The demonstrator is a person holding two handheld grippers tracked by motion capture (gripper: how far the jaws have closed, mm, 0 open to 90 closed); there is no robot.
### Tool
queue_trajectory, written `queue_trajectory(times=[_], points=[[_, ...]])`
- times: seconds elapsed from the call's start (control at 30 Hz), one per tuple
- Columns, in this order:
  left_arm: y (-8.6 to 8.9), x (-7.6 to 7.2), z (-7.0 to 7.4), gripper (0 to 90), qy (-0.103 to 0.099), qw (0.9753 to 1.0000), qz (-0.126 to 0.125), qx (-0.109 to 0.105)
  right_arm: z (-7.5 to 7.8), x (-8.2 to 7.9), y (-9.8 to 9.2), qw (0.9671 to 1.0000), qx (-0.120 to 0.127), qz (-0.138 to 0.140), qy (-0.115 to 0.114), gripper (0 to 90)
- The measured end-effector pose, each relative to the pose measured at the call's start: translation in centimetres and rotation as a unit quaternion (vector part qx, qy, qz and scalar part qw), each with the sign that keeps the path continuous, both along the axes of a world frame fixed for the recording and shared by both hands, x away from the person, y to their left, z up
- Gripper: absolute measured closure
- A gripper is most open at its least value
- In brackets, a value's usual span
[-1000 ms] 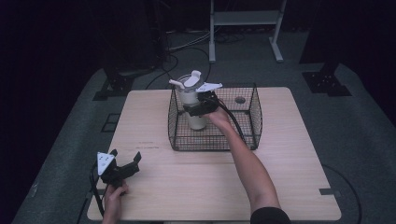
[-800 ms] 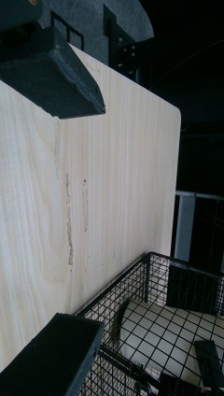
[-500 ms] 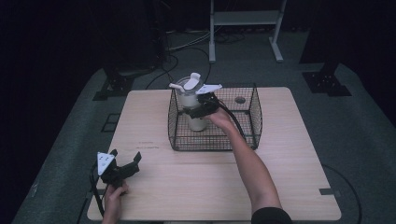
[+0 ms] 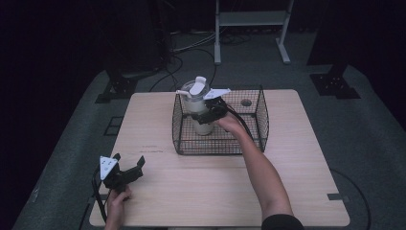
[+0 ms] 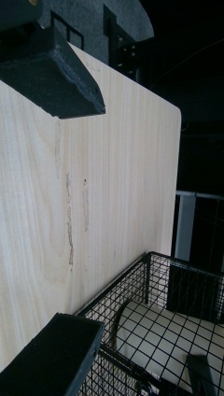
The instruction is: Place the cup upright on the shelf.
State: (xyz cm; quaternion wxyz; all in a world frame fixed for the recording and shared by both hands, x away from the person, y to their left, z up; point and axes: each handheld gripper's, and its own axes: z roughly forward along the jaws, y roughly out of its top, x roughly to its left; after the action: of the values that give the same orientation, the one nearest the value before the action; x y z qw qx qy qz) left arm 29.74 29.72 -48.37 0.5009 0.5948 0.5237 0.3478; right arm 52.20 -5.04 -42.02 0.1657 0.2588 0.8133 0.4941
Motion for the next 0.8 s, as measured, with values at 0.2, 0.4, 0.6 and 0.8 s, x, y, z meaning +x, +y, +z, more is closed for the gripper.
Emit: queue_trajectory(times=[0.2, 0.4, 0.6, 0.8], points=[[0.0, 0.0, 0.0, 0.0, 0.0, 1.0, 0.0, 0.001, 0.0, -0.2, -0.2, 1.0, -0.003, 0.001, -0.001, 9.0], [0.0, 0.1, 0.0, 0.0, 0.001, 1.0, 0.002, -0.002, 0.2, -0.4, -0.6, 1.0, -0.009, 0.003, -0.001, 8.8], [0.0, 0.0, 0.0, 0.0, 0.0, 1.0, 0.002, 0.002, 0.2, -0.6, -1.0, 0.9999, -0.013, 0.007, -0.001, 8.7], [0.0, 0.0, 0.0, 0.0, 0.0, 1.0, 0.001, 0.002, 0.4, -0.8, -1.3, 0.9998, -0.018, 0.009, -0.001, 8.5]])
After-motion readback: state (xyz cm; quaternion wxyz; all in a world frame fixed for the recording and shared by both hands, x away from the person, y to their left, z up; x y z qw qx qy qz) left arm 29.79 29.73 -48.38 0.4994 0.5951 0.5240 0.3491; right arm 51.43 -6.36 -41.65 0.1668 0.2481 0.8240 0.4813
